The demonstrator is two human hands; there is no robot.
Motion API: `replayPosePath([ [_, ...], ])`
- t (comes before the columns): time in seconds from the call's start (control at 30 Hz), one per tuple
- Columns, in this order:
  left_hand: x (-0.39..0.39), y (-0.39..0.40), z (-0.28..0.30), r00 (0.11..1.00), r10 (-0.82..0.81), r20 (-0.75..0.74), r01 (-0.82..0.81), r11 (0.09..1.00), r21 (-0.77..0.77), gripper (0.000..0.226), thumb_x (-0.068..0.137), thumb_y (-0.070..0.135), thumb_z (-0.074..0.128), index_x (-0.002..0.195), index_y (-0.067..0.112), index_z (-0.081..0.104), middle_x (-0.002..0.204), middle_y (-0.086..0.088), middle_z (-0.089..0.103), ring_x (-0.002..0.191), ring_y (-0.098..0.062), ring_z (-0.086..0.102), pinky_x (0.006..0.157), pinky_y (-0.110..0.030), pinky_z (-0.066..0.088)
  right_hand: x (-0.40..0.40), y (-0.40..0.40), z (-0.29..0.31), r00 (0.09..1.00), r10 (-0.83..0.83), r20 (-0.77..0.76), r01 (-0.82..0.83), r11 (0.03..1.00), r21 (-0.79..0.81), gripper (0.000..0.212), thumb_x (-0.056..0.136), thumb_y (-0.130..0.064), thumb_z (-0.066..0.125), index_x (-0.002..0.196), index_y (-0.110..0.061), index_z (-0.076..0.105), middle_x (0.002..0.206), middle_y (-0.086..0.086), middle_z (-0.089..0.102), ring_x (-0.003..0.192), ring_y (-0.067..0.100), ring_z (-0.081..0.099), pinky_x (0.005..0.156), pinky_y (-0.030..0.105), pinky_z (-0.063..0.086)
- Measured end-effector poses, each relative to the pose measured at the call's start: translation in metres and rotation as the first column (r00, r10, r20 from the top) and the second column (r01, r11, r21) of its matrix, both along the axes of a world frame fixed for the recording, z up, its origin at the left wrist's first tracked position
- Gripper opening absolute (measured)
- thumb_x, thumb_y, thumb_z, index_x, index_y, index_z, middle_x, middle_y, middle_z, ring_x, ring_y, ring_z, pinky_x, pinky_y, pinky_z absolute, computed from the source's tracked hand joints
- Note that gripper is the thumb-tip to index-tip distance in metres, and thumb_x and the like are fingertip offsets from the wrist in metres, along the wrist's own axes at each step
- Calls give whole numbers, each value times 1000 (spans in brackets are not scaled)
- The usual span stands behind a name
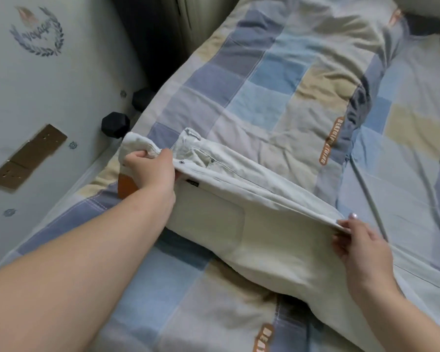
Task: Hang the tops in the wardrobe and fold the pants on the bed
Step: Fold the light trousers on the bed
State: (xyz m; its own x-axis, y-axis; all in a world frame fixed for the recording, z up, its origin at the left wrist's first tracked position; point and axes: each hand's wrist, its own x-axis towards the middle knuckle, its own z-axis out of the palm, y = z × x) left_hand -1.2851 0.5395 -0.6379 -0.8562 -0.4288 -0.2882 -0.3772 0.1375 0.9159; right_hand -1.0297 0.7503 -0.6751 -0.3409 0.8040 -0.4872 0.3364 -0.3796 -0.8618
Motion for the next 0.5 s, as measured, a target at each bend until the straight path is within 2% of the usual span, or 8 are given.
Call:
replayPosePath([
  [0.07, -16, 29, -6, 998, -49, -26, 49, 999, -13, 29, 81, 17, 61, 101, 16, 40, 82, 8, 46, 66, -4, 45, 53, -20, 35, -22, 27, -9, 1000, -17, 17, 16, 1000, 13, 32, 92, -35, 55, 69, -18, 68, 64, -1, 59, 59, 15, 53, 68, 33, 45],
  [0.13, -28, 51, -16, 995, -94, -30, 93, 995, -21, 28, 82, 19, 60, 99, 17, 37, 81, 8, 45, 65, -5, 44, 52, -21, 34, -39, 49, -22, 999, -23, 31, 23, 1000, 4, 26, 92, -29, 54, 73, -16, 65, 67, 3, 58, 58, 15, 52, 65, 31, 45],
  [0.17, -33, 60, -21, 993, -115, -16, 115, 993, -17, 29, 83, 20, 60, 100, 18, 36, 83, 7, 47, 67, -7, 47, 54, -23, 37, -44, 56, -29, 999, -10, 34, 10, 1000, -19, 21, 92, -26, 54, 78, -16, 66, 70, 3, 58, 59, 14, 53, 62, 29, 45],
  [0.23, -37, 71, -34, 981, -189, 48, 188, 982, 15, 38, 84, 25, 61, 113, 19, 36, 100, 1, 52, 80, -17, 55, 69, -30, 50, -51, 61, -42, 997, 78, -9, -79, 990, -114, 11, 93, -23, 53, 90, -20, 64, 80, 2, 62, 67, 12, 58, 61, 25, 45],
  [0.3, -32, 74, -52, 941, -318, 113, 324, 945, -37, 56, 86, 30, 60, 133, 21, 32, 120, -5, 54, 93, -23, 56, 79, -32, 47, -53, 58, -57, 969, 243, -52, -248, 957, -148, 13, 95, -24, 52, 106, -30, 57, 95, -4, 65, 82, 9, 61, 69, 24, 44],
  [0.4, -14, 64, -83, 833, -538, 131, 554, 810, -191, 62, 88, 28, 59, 143, 24, 30, 138, -1, 51, 111, -16, 52, 82, -24, 34, -52, 51, -74, 870, 494, -1, -492, 867, -80, 24, 92, -32, 55, 116, -39, 57, 116, -14, 63, 108, 4, 58, 91, 27, 43],
  [0.47, -3, 56, -96, 762, -627, 159, 647, 726, -234, 60, 90, 25, 58, 144, 22, 33, 144, 1, 45, 123, -16, 48, 85, -23, 32, -48, 48, -80, 844, 532, 65, -532, 847, -24, 29, 90, -37, 58, 119, -34, 61, 124, -14, 60, 117, 6, 54, 106, 33, 38],
  [0.5, 1, 53, -98, 737, -653, 176, 674, 691, -259, 58, 90, 24, 57, 143, 22, 35, 144, 0, 44, 126, -17, 46, 87, -24, 32, -46, 45, -80, 846, 527, 77, -528, 849, -8, 28, 90, -36, 58, 118, -32, 62, 124, -13, 61, 117, 7, 54, 107, 33, 37],
])
